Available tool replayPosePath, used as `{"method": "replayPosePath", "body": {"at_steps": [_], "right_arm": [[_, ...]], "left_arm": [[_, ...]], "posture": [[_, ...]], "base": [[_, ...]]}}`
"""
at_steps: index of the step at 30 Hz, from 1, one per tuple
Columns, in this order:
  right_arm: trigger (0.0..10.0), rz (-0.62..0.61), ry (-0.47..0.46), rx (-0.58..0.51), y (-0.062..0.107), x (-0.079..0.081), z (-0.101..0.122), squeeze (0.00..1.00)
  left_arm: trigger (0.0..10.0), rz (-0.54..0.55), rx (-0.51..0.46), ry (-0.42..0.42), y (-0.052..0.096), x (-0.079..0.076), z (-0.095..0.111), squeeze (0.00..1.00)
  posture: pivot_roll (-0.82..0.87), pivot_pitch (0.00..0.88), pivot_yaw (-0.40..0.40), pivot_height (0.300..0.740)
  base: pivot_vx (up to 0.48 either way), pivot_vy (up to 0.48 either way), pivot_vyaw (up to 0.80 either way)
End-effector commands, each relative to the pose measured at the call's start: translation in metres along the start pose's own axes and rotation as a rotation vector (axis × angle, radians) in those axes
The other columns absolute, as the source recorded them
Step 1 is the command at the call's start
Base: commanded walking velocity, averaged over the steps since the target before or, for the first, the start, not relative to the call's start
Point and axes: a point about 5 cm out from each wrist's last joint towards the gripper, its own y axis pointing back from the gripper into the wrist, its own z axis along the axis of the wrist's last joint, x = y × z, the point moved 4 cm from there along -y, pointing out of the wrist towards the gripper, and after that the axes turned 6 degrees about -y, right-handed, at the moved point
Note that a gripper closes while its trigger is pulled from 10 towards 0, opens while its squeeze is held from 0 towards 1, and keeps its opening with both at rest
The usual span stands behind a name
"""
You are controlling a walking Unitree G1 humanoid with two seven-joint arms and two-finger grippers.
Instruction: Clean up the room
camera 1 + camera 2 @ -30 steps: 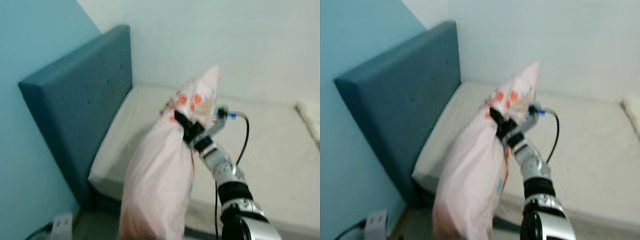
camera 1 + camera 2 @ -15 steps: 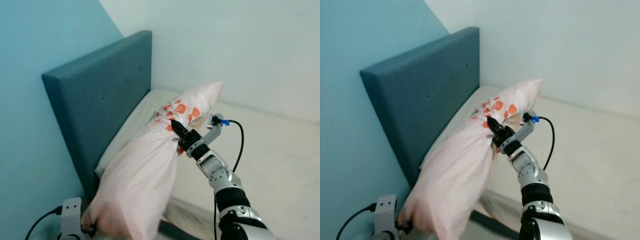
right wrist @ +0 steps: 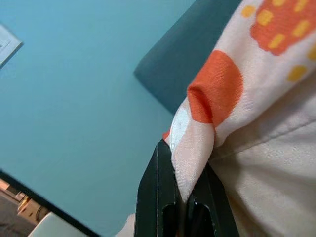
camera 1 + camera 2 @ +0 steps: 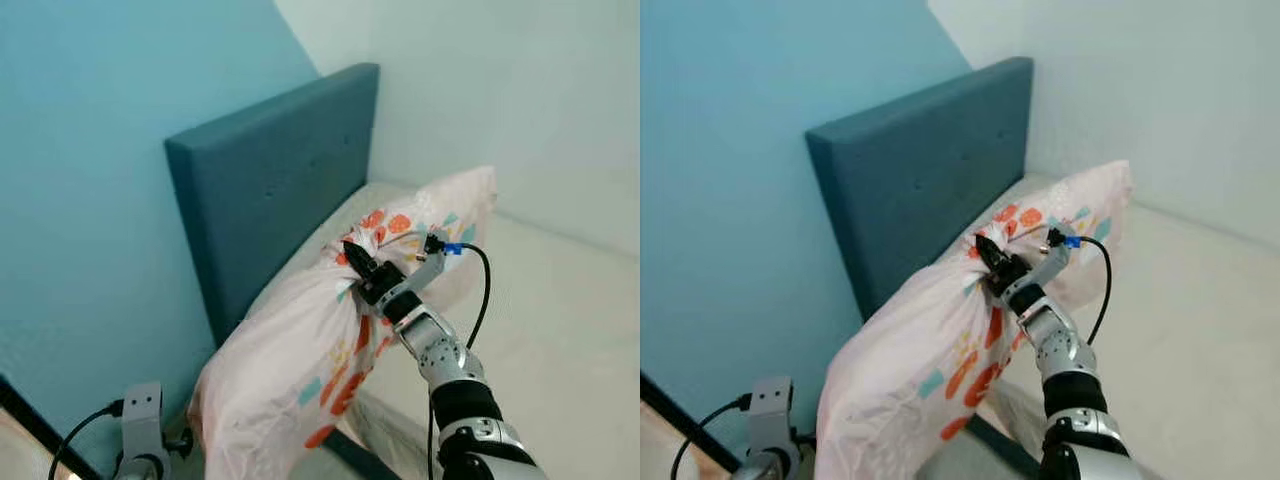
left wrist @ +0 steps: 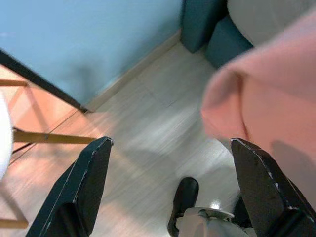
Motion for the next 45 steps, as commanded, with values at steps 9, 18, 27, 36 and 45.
{"method": "replayPosePath", "body": {"at_steps": [9, 18, 27, 36, 45], "right_arm": [[10.0, 0.075, 0.05, -0.054, -0.006, 0.018, 0.019, 0.0], [10.0, 0.065, 0.055, -0.046, -0.011, 0.019, 0.022, 0.0], [10.0, 0.004, 0.086, -0.054, -0.009, 0.011, 0.023, 0.0], [10.0, 0.001, 0.117, -0.053, -0.006, 0.009, 0.027, 0.0], [10.0, 0.0, 0.111, -0.051, -0.008, 0.011, 0.027, 0.0]], "left_arm": [[10.0, -0.04, -0.033, -0.003, -0.001, -0.007, 0.008, 0.0], [10.0, -0.058, -0.067, 0.007, -0.004, -0.009, 0.022, 0.0], [10.0, -0.076, -0.077, 0.02, -0.004, -0.016, 0.024, 0.0], [10.0, -0.091, -0.099, 0.047, -0.006, -0.026, 0.033, 0.0], [10.0, -0.087, -0.119, 0.049, -0.007, -0.028, 0.042, 0.0]], "posture": [[0.0, 0.0, -0.044, 0.74], [-0.01, 0.0, -0.048, 0.74], [-0.03, 0.0, -0.056, 0.74], [-0.03, 0.0, -0.056, 0.74], [-0.04, 0.0, -0.06, 0.74]], "base": [[0.0, 0.0, 0.78], [0.0, -0.032, 0.78], [0.0, -0.356, 0.68], [0.0, -0.421, 0.18], [0.0, -0.413, 0.58]]}}
